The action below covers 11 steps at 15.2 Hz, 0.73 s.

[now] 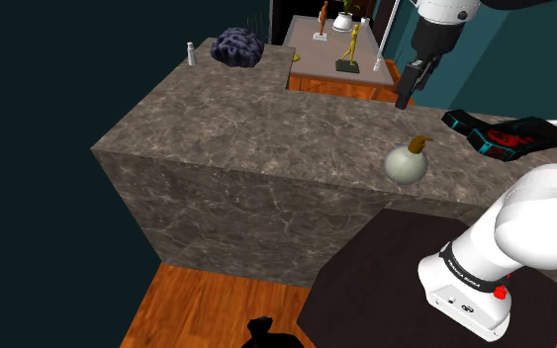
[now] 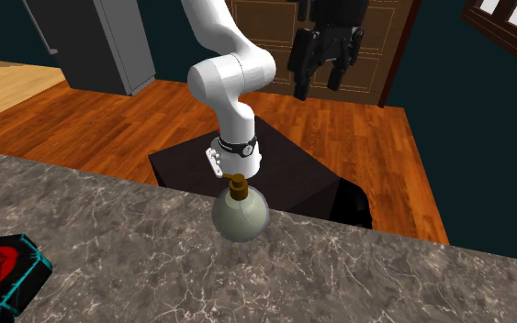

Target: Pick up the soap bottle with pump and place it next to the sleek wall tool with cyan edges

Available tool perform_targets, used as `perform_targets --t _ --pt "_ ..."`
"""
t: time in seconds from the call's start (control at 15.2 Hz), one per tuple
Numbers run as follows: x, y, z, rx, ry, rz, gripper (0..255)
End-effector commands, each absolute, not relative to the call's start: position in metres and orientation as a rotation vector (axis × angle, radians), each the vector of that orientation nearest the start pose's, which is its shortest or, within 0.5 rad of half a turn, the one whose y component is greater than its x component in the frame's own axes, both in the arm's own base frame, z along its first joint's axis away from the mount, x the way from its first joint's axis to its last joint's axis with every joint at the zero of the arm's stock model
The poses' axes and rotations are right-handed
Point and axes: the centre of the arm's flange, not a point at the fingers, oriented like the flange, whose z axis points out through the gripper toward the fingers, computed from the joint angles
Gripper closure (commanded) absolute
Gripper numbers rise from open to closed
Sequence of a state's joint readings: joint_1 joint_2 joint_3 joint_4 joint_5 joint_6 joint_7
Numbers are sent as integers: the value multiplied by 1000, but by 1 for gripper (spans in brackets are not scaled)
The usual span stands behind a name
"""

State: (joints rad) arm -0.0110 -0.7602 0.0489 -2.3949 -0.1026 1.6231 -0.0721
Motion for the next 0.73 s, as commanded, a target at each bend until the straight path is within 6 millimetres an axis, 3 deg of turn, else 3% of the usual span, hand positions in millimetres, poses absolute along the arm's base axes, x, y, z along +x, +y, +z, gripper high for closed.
perform_targets --t 0.0,0.66 --pt "317 5 569 -3273 -168 25 0" --pt "305 -97 478 -3217 -71 78 0"
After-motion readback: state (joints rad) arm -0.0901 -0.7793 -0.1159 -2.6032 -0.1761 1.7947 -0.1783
